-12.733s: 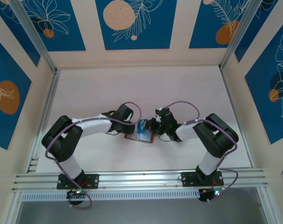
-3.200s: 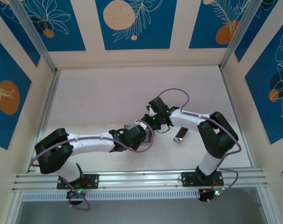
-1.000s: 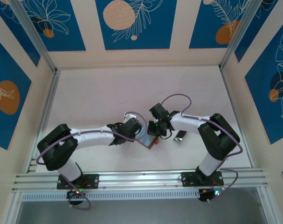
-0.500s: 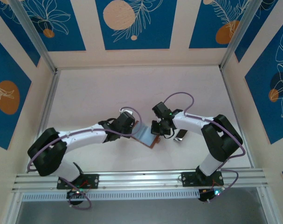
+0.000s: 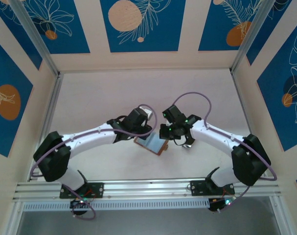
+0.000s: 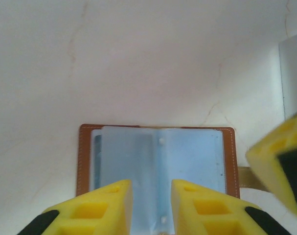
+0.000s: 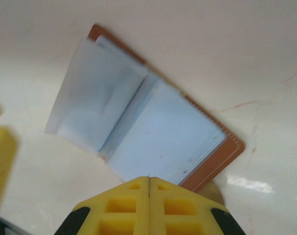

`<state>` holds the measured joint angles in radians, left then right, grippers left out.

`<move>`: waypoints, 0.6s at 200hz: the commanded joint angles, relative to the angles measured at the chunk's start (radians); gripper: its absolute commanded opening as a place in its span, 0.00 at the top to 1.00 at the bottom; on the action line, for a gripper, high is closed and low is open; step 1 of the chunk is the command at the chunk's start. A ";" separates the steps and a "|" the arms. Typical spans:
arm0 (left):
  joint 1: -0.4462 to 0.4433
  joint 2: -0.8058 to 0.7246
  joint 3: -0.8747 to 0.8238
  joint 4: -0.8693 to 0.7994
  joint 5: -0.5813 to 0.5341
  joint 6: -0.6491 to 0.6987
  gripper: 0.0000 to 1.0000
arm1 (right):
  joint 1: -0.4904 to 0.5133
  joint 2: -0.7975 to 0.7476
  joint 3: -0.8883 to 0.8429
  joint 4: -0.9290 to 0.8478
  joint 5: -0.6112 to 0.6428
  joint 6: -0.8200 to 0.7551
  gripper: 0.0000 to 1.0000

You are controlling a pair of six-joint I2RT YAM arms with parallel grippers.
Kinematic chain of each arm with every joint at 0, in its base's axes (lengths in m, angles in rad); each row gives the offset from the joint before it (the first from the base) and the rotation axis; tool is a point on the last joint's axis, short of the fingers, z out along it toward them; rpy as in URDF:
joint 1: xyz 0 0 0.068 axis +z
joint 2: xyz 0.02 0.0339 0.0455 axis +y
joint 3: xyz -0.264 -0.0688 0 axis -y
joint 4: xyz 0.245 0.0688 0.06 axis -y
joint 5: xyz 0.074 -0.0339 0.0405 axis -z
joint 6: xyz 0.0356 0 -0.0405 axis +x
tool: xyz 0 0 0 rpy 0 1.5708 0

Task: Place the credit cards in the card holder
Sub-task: Flip over the card slot on the card holder, then rotate the card holder at the center of the table.

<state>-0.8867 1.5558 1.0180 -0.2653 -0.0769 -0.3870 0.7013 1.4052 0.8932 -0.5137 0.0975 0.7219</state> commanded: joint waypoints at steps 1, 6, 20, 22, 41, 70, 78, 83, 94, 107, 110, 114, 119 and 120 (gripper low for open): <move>-0.003 0.060 0.020 0.009 0.066 0.000 0.79 | 0.059 0.028 -0.046 -0.038 -0.024 0.055 0.99; -0.003 0.069 0.021 0.011 0.065 -0.005 0.81 | 0.069 0.038 -0.052 -0.032 -0.028 0.067 0.99; 0.004 0.081 0.007 0.024 0.051 -0.022 0.83 | 0.095 0.067 -0.082 -0.005 -0.037 0.103 0.99; 0.006 0.083 0.003 0.028 0.052 -0.024 0.83 | 0.098 0.071 -0.085 -0.001 -0.038 0.109 0.99; 0.021 0.111 0.000 0.029 0.062 -0.025 0.83 | 0.119 0.113 -0.116 0.024 -0.033 0.150 1.00; 0.028 0.156 -0.013 0.032 0.053 -0.009 0.84 | 0.102 0.152 -0.133 0.033 -0.004 0.174 1.00; 0.028 0.164 -0.019 0.033 0.047 -0.006 0.84 | 0.090 0.161 -0.132 0.033 0.002 0.171 1.00; 0.028 0.169 -0.022 0.034 0.044 -0.003 0.84 | 0.081 0.166 -0.131 0.036 0.004 0.168 1.00; 0.028 0.180 -0.029 0.032 0.039 0.000 0.84 | 0.063 0.184 -0.122 0.039 0.006 0.150 1.00; 0.028 0.186 -0.041 0.033 0.031 0.000 0.84 | 0.040 0.212 -0.098 0.027 0.020 0.126 1.00; 0.027 0.187 -0.043 0.033 0.030 0.000 0.84 | 0.036 0.217 -0.092 0.023 0.024 0.121 1.00; 0.027 0.186 -0.049 0.036 0.027 -0.001 0.84 | 0.030 0.225 -0.084 0.019 0.030 0.111 1.00; 0.028 0.185 -0.055 0.038 0.023 -0.002 0.84 | 0.023 0.230 -0.075 0.017 0.037 0.100 1.00; 0.028 0.185 -0.056 0.038 0.022 -0.002 0.84 | 0.021 0.231 -0.074 0.016 0.039 0.098 1.00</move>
<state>-0.8658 1.7275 0.9897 -0.2394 -0.0341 -0.3962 0.7631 1.5677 0.8001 -0.4728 0.0589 0.8562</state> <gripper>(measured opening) 0.159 0.053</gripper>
